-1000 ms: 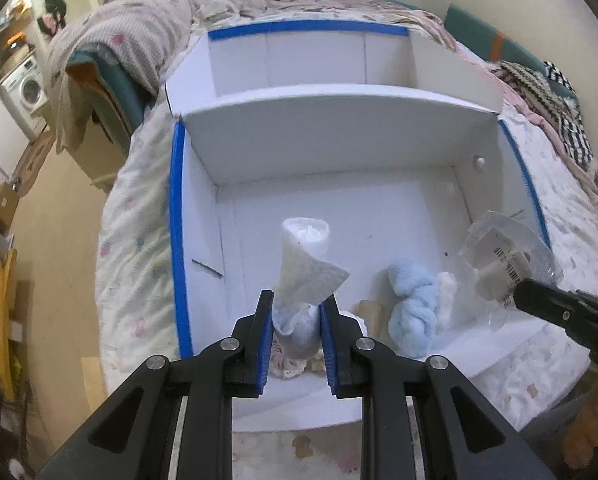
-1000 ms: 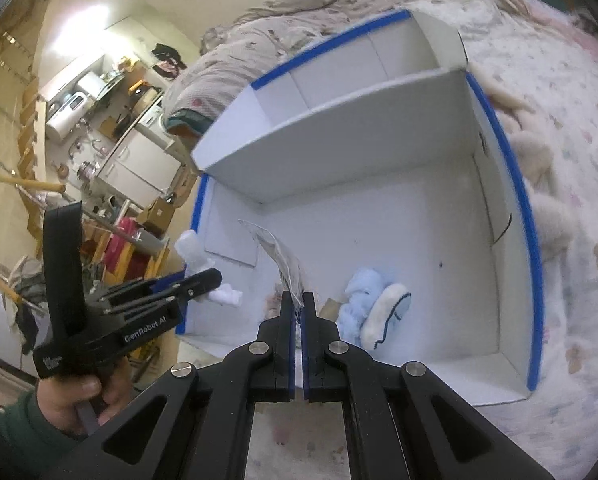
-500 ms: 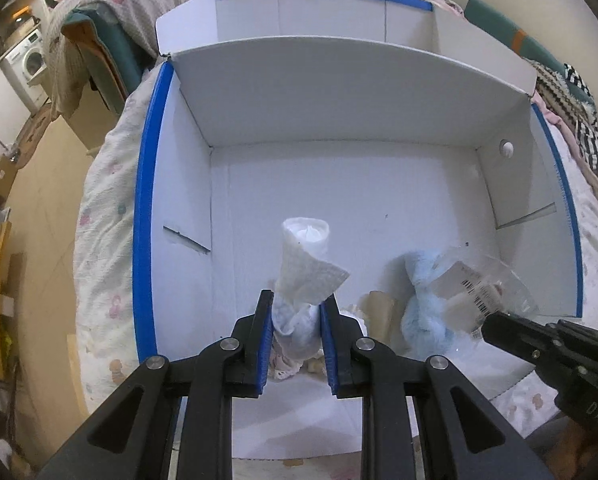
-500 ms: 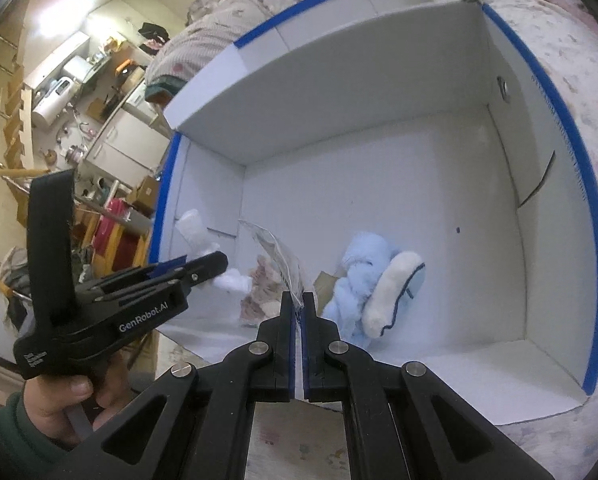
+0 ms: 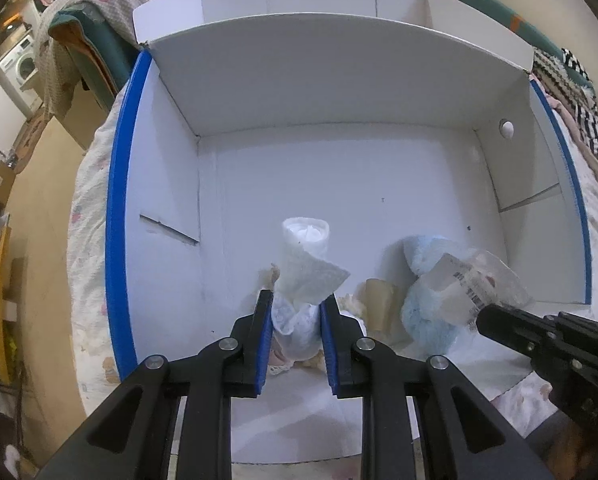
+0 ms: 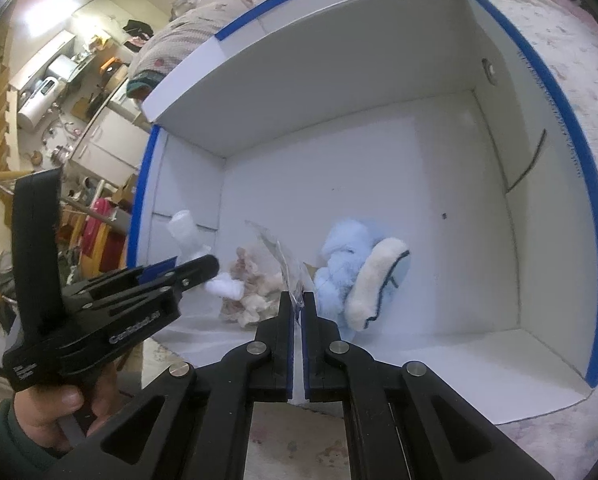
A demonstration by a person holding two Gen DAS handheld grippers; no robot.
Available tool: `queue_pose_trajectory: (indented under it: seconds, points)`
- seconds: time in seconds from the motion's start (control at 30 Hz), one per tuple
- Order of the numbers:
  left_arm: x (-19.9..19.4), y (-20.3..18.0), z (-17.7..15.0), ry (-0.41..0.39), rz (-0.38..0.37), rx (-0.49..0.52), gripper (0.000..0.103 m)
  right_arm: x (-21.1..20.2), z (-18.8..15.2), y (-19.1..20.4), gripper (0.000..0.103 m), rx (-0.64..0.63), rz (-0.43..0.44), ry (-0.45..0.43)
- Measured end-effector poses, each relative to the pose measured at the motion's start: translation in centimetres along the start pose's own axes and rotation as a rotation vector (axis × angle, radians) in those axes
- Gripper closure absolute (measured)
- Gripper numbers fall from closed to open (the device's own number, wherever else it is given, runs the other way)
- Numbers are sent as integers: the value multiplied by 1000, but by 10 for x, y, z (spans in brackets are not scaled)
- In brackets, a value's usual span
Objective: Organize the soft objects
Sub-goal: 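Open both tools to drop the tissue and packet into the box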
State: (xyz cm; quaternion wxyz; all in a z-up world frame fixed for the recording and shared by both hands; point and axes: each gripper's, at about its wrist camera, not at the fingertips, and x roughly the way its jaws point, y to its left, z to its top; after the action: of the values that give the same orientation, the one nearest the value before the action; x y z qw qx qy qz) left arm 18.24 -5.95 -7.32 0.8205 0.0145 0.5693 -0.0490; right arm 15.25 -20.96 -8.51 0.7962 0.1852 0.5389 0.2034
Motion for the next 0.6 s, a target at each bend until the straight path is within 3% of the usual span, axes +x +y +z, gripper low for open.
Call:
queue_pose_trajectory:
  seconds: [0.2,0.4,0.43,0.53,0.6]
  points:
    - [-6,2,-2,-33,5,8,82,0,1,-6,97,25,-17,-11]
    - [-9,8,-4,-29,-24,-10,80,-2,0,-10,86,41,-24,-17]
    - [-10,9,-3,-31,-24,-13,79,-3,1,-11,77,44,-28,-23]
    - [-14,12,-3,-47,-19,-23,61,-9,0,-13,31,52,-19,-53]
    - [-18,13,-4,-63,-11,-26,47,-14,0,-13,28,58,-17,-77]
